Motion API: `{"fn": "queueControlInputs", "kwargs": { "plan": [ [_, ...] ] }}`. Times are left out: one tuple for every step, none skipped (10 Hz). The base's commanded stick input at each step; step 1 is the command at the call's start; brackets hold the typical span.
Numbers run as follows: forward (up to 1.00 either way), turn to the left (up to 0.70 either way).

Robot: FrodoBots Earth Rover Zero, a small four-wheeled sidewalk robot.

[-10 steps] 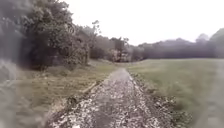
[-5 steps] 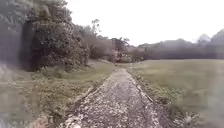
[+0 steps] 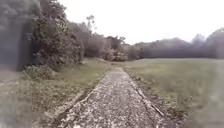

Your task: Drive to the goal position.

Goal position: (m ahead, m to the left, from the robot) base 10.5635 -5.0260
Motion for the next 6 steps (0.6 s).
{"fn": "queueControlInputs", "kwargs": {
  "plan": [
    [1.0, 0.0],
    [1.0, 0.0],
    [1.0, 0.0],
    [1.0, 0.0],
    [1.0, 0.0],
    [1.0, 0.0]
  ]
}}
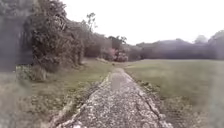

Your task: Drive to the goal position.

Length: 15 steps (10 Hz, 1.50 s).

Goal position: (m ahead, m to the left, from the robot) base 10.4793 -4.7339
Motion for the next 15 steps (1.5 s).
{"fn": "queueControlInputs", "kwargs": {
  "plan": [
    [1.0, 0.0],
    [1.0, 0.0],
    [1.0, 0.0],
    [1.0, 0.0],
    [1.0, -0.01],
    [1.0, -0.06],
    [1.0, -0.11],
    [1.0, -0.21],
    [1.0, -0.14],
    [1.0, 0.0],
    [1.0, 0.0],
    [1.0, 0.0],
    [1.0, 0.0],
    [1.0, 0.0],
    [1.0, 0.0]
  ]
}}
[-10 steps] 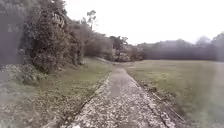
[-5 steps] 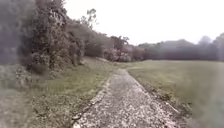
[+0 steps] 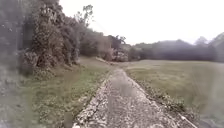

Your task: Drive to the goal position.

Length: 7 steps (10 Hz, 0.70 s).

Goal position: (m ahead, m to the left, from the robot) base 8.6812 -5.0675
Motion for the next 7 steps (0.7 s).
{"fn": "queueControlInputs", "kwargs": {
  "plan": [
    [1.0, 0.0],
    [1.0, 0.0],
    [1.0, 0.0],
    [1.0, -0.16],
    [1.0, -0.13],
    [1.0, 0.0],
    [1.0, 0.0]
  ]
}}
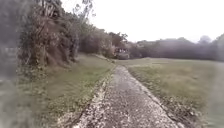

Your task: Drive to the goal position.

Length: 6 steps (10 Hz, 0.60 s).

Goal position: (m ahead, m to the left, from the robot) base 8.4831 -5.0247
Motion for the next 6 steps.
{"fn": "queueControlInputs", "kwargs": {
  "plan": [
    [1.0, 0.0],
    [1.0, 0.0],
    [1.0, 0.0],
    [1.0, 0.0],
    [1.0, 0.0],
    [1.0, -0.05]
  ]
}}
